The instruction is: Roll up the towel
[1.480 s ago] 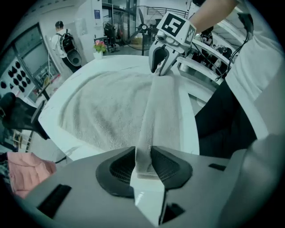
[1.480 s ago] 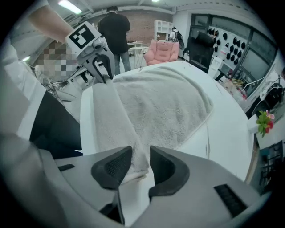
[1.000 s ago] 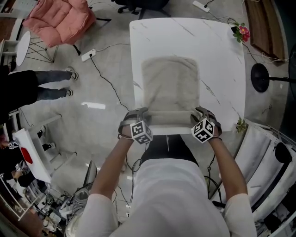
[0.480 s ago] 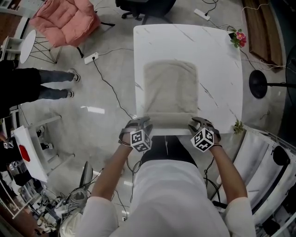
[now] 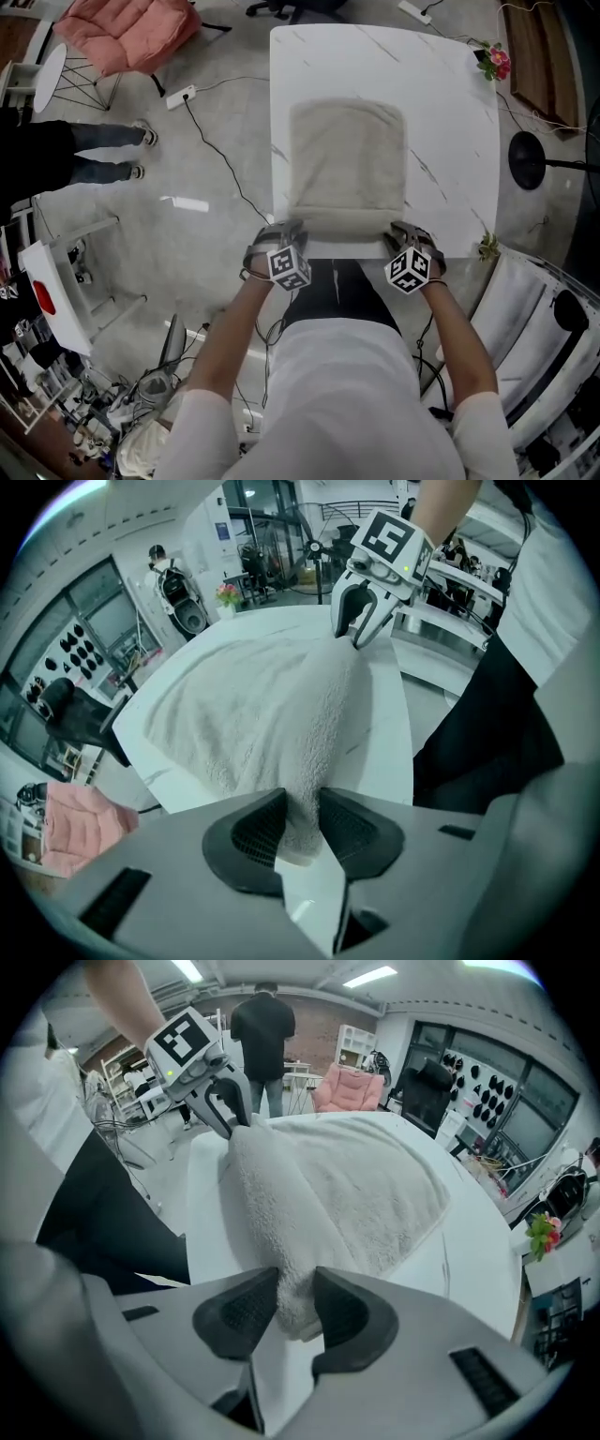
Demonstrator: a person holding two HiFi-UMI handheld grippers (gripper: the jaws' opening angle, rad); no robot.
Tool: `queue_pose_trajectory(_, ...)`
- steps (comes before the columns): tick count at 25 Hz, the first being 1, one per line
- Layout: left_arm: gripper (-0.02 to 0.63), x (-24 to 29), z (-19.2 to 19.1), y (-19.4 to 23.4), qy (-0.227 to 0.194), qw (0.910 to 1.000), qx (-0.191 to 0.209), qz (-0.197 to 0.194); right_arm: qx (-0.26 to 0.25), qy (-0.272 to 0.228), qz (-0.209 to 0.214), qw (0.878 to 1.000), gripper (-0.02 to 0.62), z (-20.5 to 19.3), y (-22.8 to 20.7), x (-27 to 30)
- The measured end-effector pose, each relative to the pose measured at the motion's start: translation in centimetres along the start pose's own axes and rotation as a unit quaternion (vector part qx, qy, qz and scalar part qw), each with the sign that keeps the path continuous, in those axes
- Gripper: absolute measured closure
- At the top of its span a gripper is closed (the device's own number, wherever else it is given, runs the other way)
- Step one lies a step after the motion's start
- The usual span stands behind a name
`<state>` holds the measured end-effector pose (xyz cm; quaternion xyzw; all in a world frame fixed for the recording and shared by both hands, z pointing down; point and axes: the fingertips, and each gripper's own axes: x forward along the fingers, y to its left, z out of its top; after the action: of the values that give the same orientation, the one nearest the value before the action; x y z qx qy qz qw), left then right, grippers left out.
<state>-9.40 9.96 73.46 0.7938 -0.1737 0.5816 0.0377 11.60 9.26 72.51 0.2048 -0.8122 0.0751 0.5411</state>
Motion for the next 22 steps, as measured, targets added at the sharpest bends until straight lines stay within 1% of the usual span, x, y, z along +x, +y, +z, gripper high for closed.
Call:
queue_pose_trajectory(4,0.539,-0.7,-0.2,-0.6,-0.011,0.9999,0.002,-0.013,-0.001,-0.002,0.006,1.0,0.511,0.0,0.3,-0.3)
queue_pose_trajectory(8,0.548,-1.7,-0.8,-2.4,-0.02,0.9988,-0.007,-0.044,-0.015,-0.001,0.026,1.0,0.526,-0.3,1.9,-1.2)
queue_pose_trajectory(12,0.548,-2.2,-1.1,-4.7,-0.017,0.9969,0.002,-0.077,-0.022,0.008,0.054,0.998,0.529,-1.4,3.9,-1.8)
queue_pose_trajectory(15,0.549,-2.9,-1.7,-6.8,-0.007,0.9921,0.005,-0.125,-0.006,0.018,0.095,0.995,0.532,-2.0,6.0,-2.5)
queue_pose_trajectory(17,0.549,-3.3,-2.1,-8.0,-0.001,0.9874,-0.005,-0.158,0.017,0.019,0.124,0.992,0.535,-2.1,6.9,-3.2)
queue_pose_trajectory(19,0.549,-3.5,-2.3,-8.2,-0.001,0.9848,-0.018,-0.173,0.032,0.017,0.137,0.99,0.534,-2.0,7.2,-3.7)
queue_pose_trajectory(22,0.548,-3.8,-2.0,-7.3,0.0,0.983,-0.025,-0.182,0.038,0.017,0.144,0.989,0.534,-1.5,6.7,-4.0)
